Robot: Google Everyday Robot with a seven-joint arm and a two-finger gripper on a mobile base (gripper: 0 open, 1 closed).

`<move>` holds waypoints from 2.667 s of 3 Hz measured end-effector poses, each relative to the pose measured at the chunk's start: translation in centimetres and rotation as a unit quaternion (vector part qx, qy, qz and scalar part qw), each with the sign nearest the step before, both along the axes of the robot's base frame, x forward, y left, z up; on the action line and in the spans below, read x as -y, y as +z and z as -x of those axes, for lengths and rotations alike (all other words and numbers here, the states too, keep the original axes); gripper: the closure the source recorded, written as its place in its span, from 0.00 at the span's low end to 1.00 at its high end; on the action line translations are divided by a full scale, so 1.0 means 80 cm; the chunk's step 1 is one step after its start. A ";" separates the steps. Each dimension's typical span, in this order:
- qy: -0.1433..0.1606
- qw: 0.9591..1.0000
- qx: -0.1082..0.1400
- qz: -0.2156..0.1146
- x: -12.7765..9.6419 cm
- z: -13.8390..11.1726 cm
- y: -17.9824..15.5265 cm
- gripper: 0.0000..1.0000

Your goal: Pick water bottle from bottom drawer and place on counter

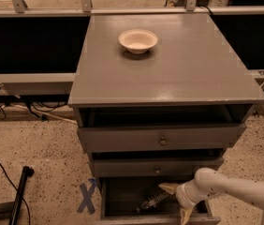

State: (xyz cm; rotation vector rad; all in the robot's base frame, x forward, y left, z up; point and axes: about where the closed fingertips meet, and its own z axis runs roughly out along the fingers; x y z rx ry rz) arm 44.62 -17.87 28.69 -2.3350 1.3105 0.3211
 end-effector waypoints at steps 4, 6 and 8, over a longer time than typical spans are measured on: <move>-0.046 0.999 0.024 0.015 -0.002 -0.048 -0.058 0.31; -0.091 0.991 0.102 0.003 -0.007 -0.066 -0.075 0.31; -0.092 0.990 0.110 0.003 -0.008 -0.074 -0.109 0.32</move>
Offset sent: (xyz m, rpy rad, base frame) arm 0.0523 -0.0034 -0.0268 -0.0614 -0.0229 -0.0090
